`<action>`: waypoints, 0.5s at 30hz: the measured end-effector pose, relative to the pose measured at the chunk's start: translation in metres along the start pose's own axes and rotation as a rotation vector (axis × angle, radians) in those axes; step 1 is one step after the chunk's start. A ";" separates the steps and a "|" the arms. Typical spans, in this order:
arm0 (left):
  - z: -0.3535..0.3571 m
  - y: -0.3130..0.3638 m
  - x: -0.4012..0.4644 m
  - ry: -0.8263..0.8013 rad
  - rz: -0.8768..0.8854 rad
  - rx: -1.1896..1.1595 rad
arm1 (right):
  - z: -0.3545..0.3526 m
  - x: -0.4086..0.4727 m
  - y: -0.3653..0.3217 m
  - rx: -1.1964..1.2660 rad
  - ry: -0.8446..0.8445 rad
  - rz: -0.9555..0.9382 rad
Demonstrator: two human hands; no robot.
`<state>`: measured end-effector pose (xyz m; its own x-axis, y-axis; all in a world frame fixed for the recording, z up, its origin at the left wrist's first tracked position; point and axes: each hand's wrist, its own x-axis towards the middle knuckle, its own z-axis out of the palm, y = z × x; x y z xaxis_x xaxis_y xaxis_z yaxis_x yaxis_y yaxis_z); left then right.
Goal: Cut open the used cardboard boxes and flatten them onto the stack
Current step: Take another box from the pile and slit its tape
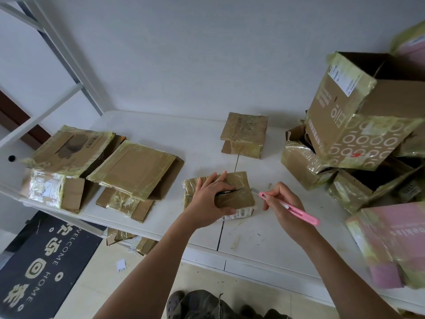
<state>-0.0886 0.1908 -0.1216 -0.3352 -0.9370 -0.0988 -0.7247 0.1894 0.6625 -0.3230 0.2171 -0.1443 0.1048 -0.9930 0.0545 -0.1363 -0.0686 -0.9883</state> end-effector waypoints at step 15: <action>-0.010 0.011 0.010 0.013 -0.055 0.271 | -0.026 -0.022 0.010 -0.433 0.274 -0.054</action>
<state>-0.0933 0.1808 -0.1078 -0.2845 -0.9514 -0.1182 -0.8766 0.2083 0.4338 -0.3521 0.2360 -0.1516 -0.1309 -0.9718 0.1964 -0.5392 -0.0965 -0.8366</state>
